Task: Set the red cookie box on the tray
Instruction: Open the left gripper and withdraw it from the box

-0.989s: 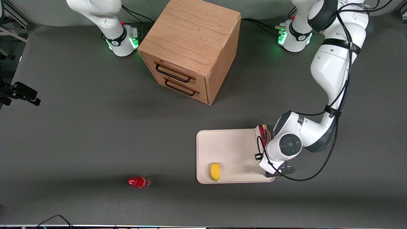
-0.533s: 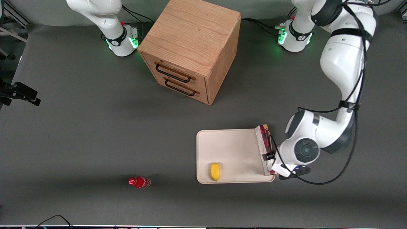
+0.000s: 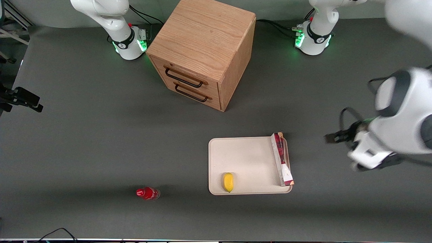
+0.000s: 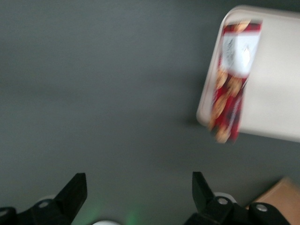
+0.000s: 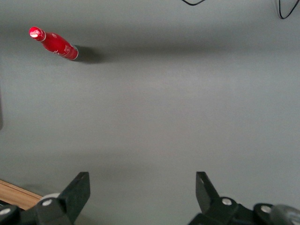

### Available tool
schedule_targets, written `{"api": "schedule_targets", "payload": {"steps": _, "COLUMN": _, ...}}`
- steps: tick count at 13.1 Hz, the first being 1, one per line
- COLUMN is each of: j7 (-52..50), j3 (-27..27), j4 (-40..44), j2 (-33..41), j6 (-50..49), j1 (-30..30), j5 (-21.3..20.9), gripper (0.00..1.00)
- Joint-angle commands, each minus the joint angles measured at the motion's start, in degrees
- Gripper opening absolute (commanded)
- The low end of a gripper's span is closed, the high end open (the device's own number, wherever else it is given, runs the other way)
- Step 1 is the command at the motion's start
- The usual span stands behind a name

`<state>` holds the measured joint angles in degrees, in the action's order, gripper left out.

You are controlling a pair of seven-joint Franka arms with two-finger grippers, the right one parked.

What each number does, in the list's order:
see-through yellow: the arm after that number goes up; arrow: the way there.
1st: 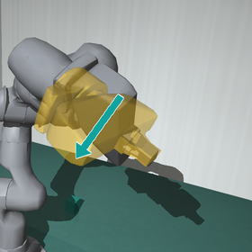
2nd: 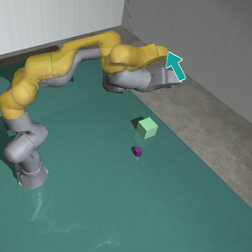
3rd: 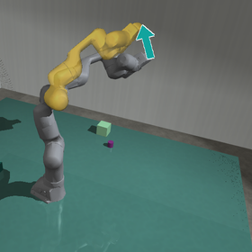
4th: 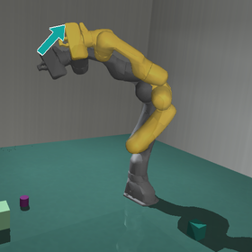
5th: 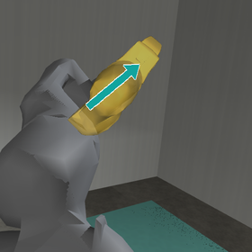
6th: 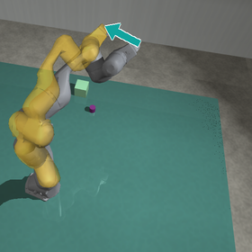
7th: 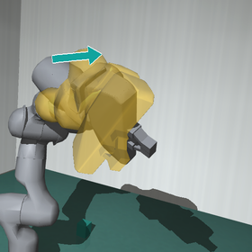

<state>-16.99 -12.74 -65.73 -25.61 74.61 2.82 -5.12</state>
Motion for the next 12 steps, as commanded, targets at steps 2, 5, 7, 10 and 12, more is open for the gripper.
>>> {"api": "schedule_targets", "payload": {"steps": 2, "j7": 13.89, "j3": 7.45, "j4": -14.2, "j2": 15.98, "j6": -4.04, "j1": -0.09, "j5": 1.69, "gripper": 1.0}}
{"api": "schedule_targets", "payload": {"steps": 5, "j7": 18.75, "j3": 10.37, "j4": -34.49, "j2": 34.17, "j6": -0.28, "j1": -0.18, "j5": 1.69, "gripper": 1.0}}
{"api": "schedule_targets", "payload": {"steps": 7, "j7": 18.67, "j3": 10.37, "j4": -38.6, "j2": 38.09, "j6": 1.15, "j1": -0.27, "j5": 1.6, "gripper": 1.0}}
{"api": "schedule_targets", "payload": {"steps": 10, "j7": 19.01, "j3": 10.28, "j4": -30.55, "j2": 32.32, "j6": 0.27, "j1": -0.44, "j5": 1.43, "gripper": 1.0}}
{"api": "schedule_targets", "payload": {"steps": 12, "j7": 18.93, "j3": 10.02, "j4": -25.17, "j2": 29.14, "j6": -0.08, "j1": -0.62, "j5": 1.43, "gripper": 1.0}}
